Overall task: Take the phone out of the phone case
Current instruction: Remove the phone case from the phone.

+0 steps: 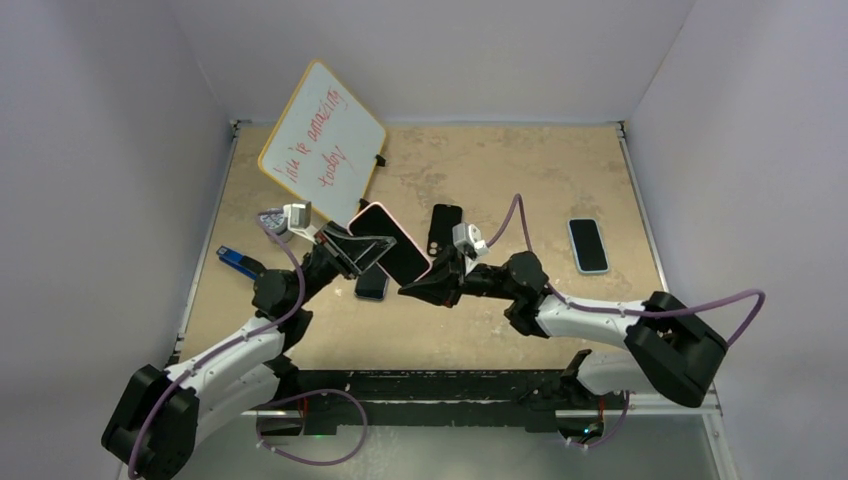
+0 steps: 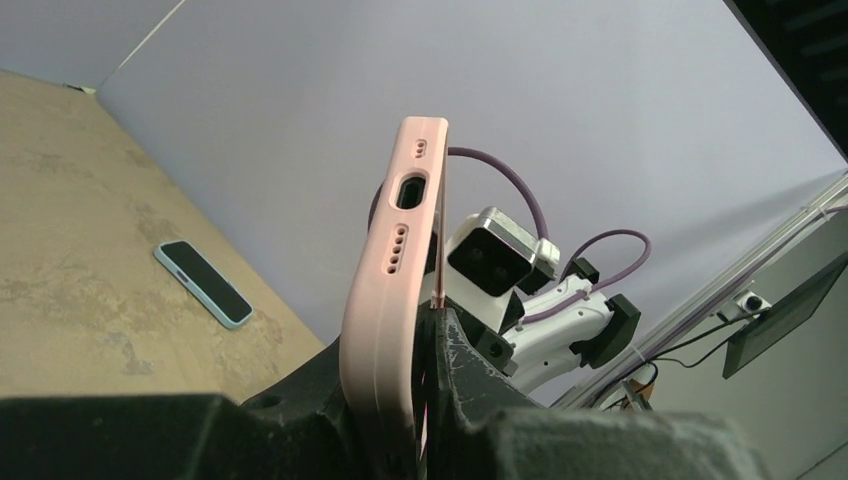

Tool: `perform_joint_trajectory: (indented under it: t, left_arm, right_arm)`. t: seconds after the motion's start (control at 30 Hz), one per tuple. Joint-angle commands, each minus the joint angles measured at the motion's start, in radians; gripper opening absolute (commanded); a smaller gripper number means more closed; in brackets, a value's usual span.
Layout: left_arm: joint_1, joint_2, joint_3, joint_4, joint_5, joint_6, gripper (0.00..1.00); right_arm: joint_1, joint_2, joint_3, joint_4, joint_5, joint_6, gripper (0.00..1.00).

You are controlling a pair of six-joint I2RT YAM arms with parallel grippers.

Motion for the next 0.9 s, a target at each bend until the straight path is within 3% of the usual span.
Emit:
perform_joint_trajectory:
  t: [0.0, 0.2, 0.47, 0.57, 0.73, 0.87]
  left_arm:
    - [0.009, 0.022, 0.052, -0.145, -0.004, -0.046, 0.00]
    - [0.011, 0.037, 0.078, -0.170, 0.067, -0.057, 0.00]
    - [0.017, 0.034, 0.141, -0.286, 0.171, 0.032, 0.00]
    - [0.029, 0.004, 0.191, -0.407, 0.196, 0.156, 0.00]
    - [0.032, -0.047, 0.349, -0.765, 0.198, 0.458, 0.00]
    - [0.032, -0.052, 0.456, -0.937, 0.236, 0.639, 0.00]
  right_arm:
    - [-0.011, -0.063, 0.037, -0.148, 0.125, -0.434, 0.02]
    - [-0.011, -0.099, 0.044, -0.268, 0.199, -0.595, 0.00]
    - [-0.011, -0.122, 0.027, -0.306, 0.198, -0.553, 0.01]
    - [-0.013, -0.154, 0.018, -0.359, 0.170, -0.520, 0.12]
    - [-0.013, -0.222, -0.010, -0.452, 0.105, -0.483, 0.43]
    - [-0.013, -0.262, -0.027, -0.477, 0.056, -0.457, 0.58]
